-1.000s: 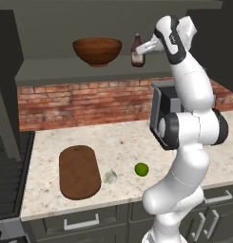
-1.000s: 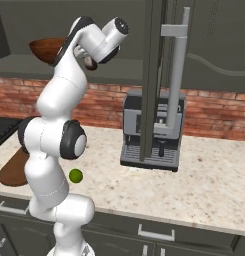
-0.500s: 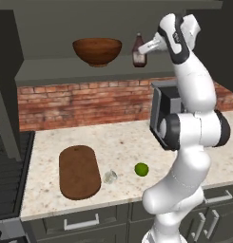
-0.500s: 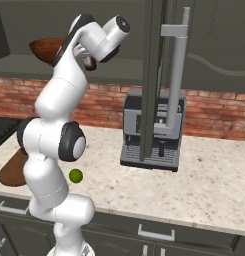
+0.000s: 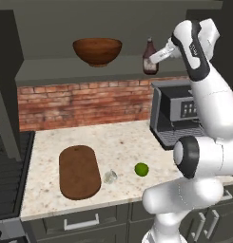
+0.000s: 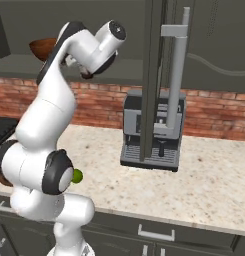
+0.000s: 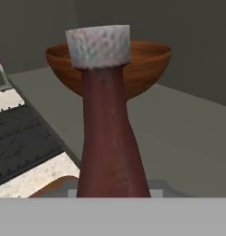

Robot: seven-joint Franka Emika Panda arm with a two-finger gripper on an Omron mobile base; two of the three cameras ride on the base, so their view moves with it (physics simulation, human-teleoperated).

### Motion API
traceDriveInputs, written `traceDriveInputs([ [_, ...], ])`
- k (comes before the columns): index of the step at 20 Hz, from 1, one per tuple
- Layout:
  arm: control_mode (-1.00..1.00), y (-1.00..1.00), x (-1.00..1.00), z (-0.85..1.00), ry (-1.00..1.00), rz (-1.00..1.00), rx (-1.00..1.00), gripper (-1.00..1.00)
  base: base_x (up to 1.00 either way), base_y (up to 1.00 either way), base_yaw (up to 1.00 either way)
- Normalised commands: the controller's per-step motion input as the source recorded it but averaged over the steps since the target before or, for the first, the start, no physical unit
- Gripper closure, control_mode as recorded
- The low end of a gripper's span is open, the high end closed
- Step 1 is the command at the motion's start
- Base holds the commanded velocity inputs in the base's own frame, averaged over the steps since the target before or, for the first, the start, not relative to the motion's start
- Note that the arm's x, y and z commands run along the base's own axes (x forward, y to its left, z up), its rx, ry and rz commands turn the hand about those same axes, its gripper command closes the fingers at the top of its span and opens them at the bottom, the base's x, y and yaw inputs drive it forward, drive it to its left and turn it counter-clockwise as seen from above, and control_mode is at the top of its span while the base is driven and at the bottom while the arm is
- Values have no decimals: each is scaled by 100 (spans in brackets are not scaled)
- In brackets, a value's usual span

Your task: Open the cabinet. Place the bowl and condiment on the counter. Then place the lime and garlic on the cutting board.

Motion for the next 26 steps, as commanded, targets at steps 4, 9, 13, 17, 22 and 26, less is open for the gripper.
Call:
traceDriveInputs([
  [4, -100, 15, -100, -13, -12, -21, -2, 100, 0, 0, 0],
  [9, -100, 2, -100, 1, 4, -23, 0, 100, 0, 0, 0],
  [13, -100, 0, -100, 1, 14, -23, 0, 100, 0, 0, 0],
  [17, -100, -6, -100, -8, 8, -22, -2, 100, 0, 0, 0],
  [22, -100, -44, -94, -27, 0, -20, 0, 100, 0, 0, 0],
  [26, -100, -55, -49, -64, 0, -17, -4, 100, 0, 0, 0],
])
